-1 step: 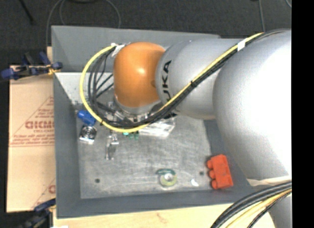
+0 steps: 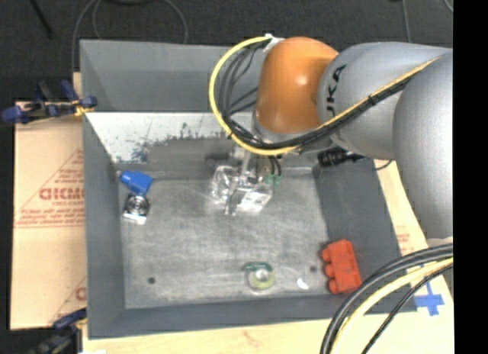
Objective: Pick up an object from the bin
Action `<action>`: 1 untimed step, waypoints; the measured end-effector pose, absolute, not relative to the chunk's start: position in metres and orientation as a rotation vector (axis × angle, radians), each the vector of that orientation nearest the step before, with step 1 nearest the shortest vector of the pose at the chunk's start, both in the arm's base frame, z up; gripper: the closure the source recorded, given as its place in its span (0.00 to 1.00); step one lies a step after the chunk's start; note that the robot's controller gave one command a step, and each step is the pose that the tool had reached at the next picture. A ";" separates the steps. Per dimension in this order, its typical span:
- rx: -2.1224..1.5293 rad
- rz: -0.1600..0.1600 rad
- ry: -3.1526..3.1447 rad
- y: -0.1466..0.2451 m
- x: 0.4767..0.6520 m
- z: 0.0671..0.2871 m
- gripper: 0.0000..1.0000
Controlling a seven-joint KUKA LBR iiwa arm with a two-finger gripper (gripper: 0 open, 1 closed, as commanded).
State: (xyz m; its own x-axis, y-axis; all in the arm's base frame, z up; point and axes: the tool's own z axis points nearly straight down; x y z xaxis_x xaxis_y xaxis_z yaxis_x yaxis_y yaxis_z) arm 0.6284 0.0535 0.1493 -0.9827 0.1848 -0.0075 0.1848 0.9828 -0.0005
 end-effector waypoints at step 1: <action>0.699 0.008 3.053 0.034 0.647 0.087 0.00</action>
Offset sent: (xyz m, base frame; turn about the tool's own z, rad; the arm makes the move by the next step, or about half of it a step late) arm 0.0186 -0.0250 -0.0789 0.2781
